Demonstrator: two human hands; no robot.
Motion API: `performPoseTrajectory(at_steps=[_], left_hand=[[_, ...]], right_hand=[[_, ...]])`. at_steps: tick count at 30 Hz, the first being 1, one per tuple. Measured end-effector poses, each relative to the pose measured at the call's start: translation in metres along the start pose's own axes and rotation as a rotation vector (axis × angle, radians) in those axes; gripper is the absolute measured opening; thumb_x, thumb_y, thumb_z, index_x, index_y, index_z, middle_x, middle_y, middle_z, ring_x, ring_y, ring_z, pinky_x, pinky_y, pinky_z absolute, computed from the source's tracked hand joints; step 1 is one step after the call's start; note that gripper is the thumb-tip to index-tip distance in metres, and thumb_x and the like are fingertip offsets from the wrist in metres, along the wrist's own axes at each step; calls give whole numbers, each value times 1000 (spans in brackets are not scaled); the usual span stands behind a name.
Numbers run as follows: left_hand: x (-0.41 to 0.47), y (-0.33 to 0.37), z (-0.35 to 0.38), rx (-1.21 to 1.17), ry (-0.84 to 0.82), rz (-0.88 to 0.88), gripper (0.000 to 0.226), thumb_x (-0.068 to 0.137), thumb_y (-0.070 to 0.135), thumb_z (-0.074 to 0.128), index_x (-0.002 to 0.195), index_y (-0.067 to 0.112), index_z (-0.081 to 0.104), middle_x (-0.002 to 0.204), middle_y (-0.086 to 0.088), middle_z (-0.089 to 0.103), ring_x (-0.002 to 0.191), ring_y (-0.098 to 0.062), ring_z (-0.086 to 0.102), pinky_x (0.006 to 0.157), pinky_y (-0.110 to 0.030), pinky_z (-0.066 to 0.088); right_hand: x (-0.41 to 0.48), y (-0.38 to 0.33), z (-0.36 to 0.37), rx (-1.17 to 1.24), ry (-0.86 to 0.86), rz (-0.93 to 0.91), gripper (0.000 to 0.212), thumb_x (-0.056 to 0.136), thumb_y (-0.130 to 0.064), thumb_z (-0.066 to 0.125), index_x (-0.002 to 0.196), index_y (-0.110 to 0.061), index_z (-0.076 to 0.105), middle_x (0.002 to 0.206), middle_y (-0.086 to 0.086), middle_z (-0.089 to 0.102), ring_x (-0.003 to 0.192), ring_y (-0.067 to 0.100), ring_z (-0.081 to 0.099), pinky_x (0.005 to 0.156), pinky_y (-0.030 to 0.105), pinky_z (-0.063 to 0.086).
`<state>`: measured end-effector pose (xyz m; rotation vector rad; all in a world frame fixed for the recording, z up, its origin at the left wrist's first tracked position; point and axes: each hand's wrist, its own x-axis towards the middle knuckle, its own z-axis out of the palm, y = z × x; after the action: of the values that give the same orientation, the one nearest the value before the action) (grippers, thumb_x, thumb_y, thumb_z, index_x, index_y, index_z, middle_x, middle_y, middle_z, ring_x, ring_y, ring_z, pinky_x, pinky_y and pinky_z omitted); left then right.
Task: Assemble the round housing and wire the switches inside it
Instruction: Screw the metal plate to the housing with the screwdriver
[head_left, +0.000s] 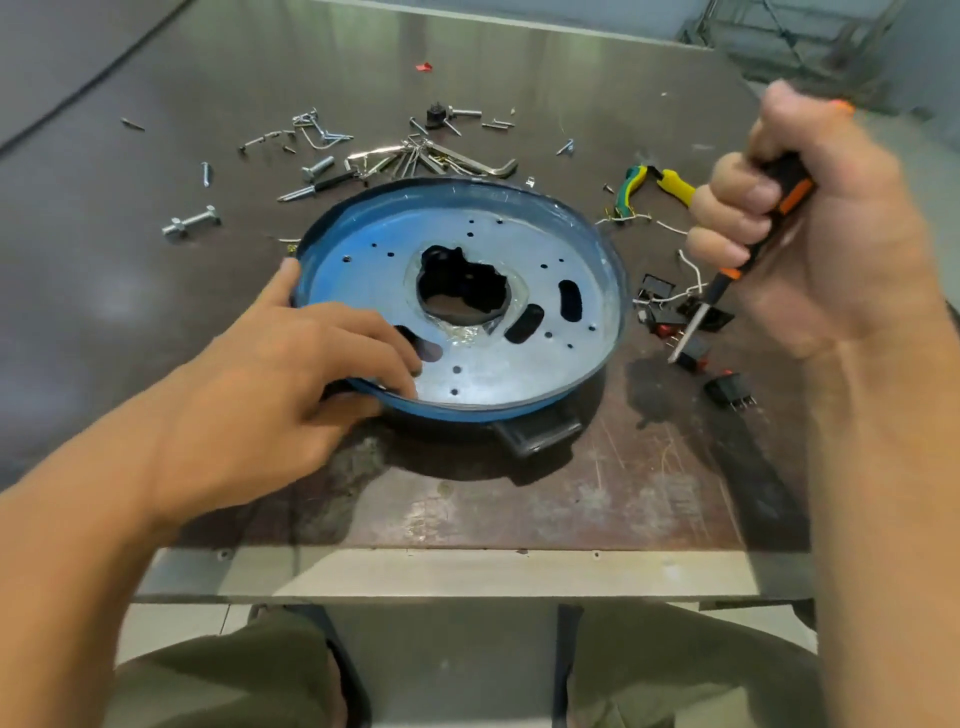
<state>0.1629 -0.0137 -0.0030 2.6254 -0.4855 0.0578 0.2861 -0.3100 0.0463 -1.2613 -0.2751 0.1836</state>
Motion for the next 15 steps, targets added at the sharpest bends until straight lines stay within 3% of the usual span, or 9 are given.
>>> performPoseTrajectory(at_steps=[1,3,6,8,9,11,13,15], left_hand=[[-3,0,-5,-11,-14,-35,48,77,0,61,100,41,68,115,29,62,116,3,54,119,-56,0],[-5,7,-10,-39,-6,-49,58,67,8,50,112,44,62,123,31,58,120,5,51,119,-56,3],[3,37,3,-91,22,18,43,80,40,54,122,42,58,125,27,57,120,5,53,119,-53,22],[11,58,19,16,6,25,42,89,56,47,128,42,55,132,24,53,124,1,49,115,-48,30],[14,64,26,119,1,19,42,93,57,41,130,42,54,136,22,50,127,-3,47,114,-45,30],[18,65,33,198,9,18,34,95,48,43,125,40,58,136,20,51,127,-8,47,108,-40,33],[16,54,27,146,-17,58,24,94,34,56,116,36,67,129,21,57,121,-8,52,98,-38,40],[12,40,16,75,-72,112,23,90,24,67,110,35,72,125,24,61,119,-4,54,100,-38,41]], right_hand=[[1,-1,-1,-24,12,3,33,101,-32,51,71,-22,40,57,-6,38,47,8,30,43,22,27],[3,1,-1,-125,63,-17,30,98,-31,57,74,-20,44,62,-2,48,42,8,31,40,18,25],[6,14,3,-407,137,-63,20,94,-25,65,79,-15,57,72,7,60,39,10,32,39,17,26],[8,27,7,-727,163,-79,8,92,-25,68,88,-18,68,70,-3,61,47,7,43,45,20,37],[10,34,8,-882,167,-73,8,91,-26,69,96,-20,72,75,-6,63,57,4,52,56,19,42],[14,45,7,-1114,146,-20,30,91,-28,70,119,-20,69,106,-2,69,92,7,62,80,22,43],[16,50,6,-1182,129,24,47,91,-31,71,135,-21,60,132,-2,62,118,14,56,93,28,40],[16,54,5,-1145,148,32,53,91,-34,70,141,-22,54,140,-4,56,128,14,51,98,32,42]])
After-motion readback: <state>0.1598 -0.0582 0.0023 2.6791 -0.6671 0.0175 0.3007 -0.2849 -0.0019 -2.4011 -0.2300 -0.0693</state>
